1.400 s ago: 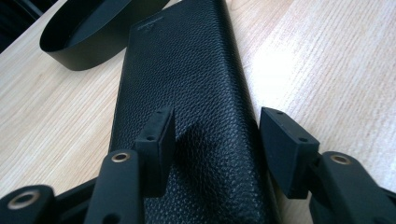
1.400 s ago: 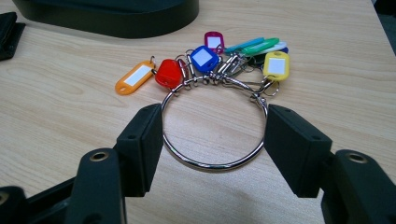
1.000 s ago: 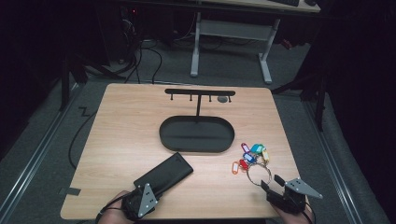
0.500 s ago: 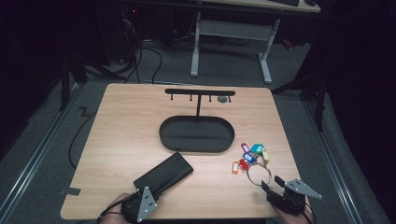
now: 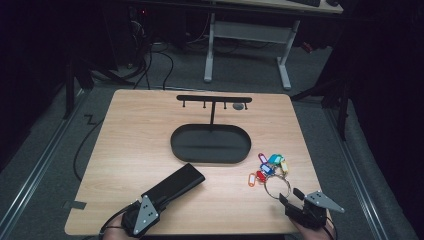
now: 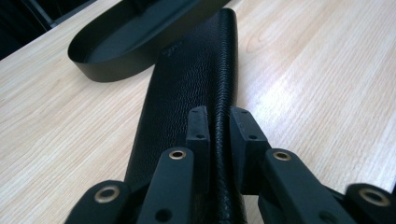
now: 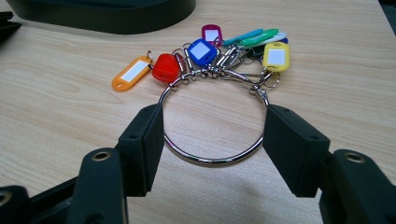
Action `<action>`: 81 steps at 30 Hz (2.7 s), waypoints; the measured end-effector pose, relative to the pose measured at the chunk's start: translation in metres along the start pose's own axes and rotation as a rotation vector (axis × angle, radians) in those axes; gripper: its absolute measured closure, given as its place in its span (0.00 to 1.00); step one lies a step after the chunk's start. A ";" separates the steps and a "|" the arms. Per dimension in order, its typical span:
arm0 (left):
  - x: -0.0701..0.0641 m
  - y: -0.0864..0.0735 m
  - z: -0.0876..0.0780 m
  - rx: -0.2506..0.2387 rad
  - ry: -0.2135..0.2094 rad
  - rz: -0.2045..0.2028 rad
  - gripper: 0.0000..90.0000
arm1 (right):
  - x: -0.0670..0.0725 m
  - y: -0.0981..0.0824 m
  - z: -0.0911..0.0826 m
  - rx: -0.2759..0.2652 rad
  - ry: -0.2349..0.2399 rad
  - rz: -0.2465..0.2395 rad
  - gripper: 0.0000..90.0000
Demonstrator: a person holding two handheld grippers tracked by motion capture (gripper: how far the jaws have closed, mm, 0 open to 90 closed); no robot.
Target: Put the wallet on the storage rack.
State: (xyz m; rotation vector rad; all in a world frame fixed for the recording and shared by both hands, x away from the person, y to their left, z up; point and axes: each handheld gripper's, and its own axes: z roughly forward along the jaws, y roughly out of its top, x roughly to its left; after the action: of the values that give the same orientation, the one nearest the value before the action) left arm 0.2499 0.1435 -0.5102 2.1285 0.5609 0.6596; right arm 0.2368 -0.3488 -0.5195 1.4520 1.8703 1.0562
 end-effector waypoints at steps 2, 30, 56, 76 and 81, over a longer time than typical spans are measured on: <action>0.004 0.000 -0.002 -0.019 -0.008 -0.037 0.89 | 0.000 0.000 0.000 0.002 0.001 0.002 0.44; 0.034 -0.003 -0.020 -0.147 -0.082 -0.266 0.89 | 0.006 0.003 0.007 0.012 0.023 -0.020 0.44; 0.050 0.000 -0.017 -0.251 -0.184 -0.449 0.90 | 0.004 0.004 0.007 0.003 0.033 -0.010 0.44; 0.069 -0.009 -0.010 -0.248 -0.081 -0.450 0.89 | 0.002 0.003 0.005 -0.004 0.026 0.002 0.44; 0.067 -0.007 -0.011 -0.249 -0.075 -0.439 0.84 | 0.002 0.004 0.005 -0.002 0.029 -0.003 0.44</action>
State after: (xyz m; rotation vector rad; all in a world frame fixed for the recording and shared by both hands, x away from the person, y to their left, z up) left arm 0.2928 0.1935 -0.4928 1.7133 0.8268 0.3772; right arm 0.2424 -0.3448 -0.5193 1.4398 1.8903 1.0827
